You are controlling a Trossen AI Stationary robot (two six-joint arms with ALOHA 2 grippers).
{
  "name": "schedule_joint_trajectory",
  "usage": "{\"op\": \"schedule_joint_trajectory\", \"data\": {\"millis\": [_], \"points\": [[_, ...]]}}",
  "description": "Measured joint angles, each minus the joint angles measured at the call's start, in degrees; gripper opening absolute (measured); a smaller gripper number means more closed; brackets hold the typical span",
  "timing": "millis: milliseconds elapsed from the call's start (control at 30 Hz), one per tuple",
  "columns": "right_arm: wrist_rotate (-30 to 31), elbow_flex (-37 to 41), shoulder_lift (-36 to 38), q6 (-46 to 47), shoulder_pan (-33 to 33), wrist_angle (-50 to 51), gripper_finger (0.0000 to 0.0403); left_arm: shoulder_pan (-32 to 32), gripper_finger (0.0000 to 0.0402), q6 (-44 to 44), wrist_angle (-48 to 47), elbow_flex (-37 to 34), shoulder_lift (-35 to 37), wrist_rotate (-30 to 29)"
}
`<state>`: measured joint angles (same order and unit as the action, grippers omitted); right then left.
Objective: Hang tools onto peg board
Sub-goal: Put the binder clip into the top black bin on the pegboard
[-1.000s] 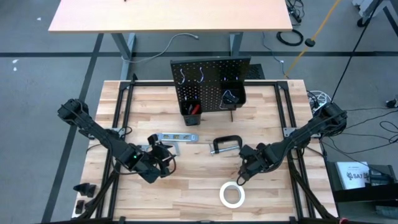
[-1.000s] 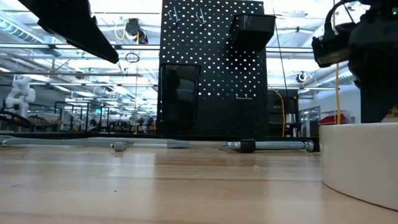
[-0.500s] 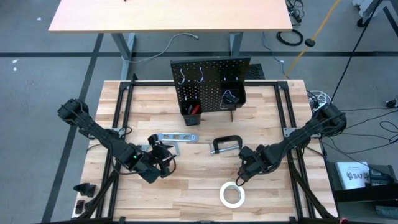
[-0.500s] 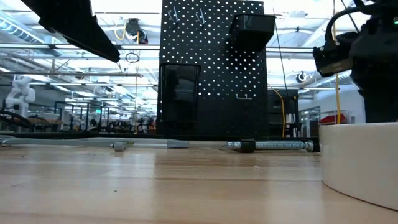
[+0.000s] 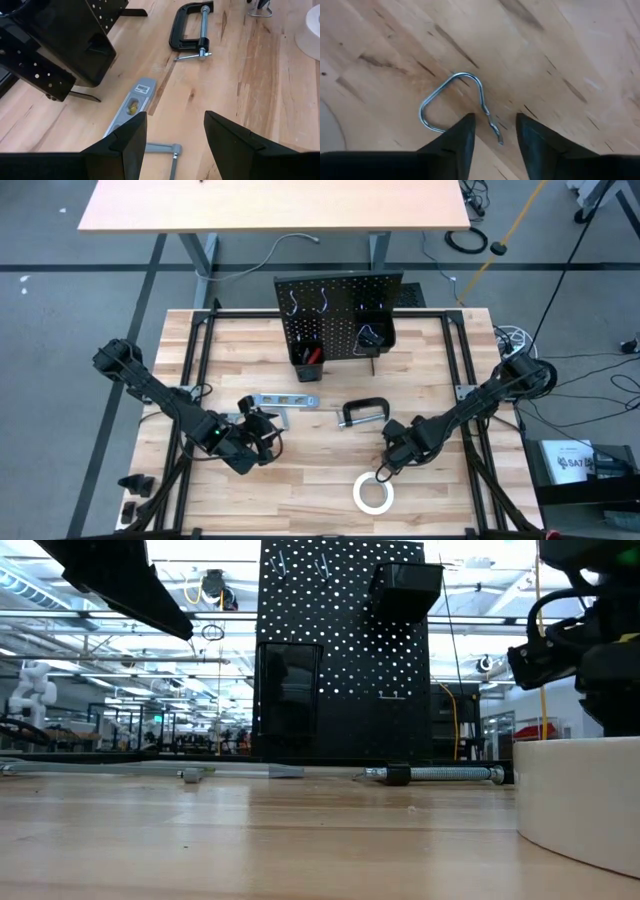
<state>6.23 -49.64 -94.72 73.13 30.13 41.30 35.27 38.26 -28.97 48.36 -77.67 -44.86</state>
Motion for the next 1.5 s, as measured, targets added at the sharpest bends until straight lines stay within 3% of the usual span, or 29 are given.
{"op": "schedule_joint_trajectory", "data": {"millis": [433, 800, 1000, 1233, 1500], "points": [[-0.4, 0.1, -0.4, -5.3, 0.0, -3.2, 0.0011, 0.0, 0.0203, 0.0, 0.0, 0.0, 0.0, 0.0], [1.1, -3.5, 0.5, -8.8, 0.0, -1.0, 0.0003, -1.3, 0.0203, -3.4, -1.7, 0.0, 0.0, 0.0], [4.8, -9.1, 1.1, -11.3, 0.1, 4.5, 0.0002, -8.5, 0.0203, -7.5, -3.6, 0.0, 0.2, 11.3], [11.1, -17.4, 1.1, -14.1, 1.0, 15.9, 0.0001, -17.9, 0.0203, -15.2, -4.4, 0.0, 0.2, 15.6], [16.5, -28.4, 1.1, -18.2, 2.5, 26.8, 0.0001, -28.7, 0.0203, -22.7, -4.7, 0.0, 0.2, 26.7]]}}
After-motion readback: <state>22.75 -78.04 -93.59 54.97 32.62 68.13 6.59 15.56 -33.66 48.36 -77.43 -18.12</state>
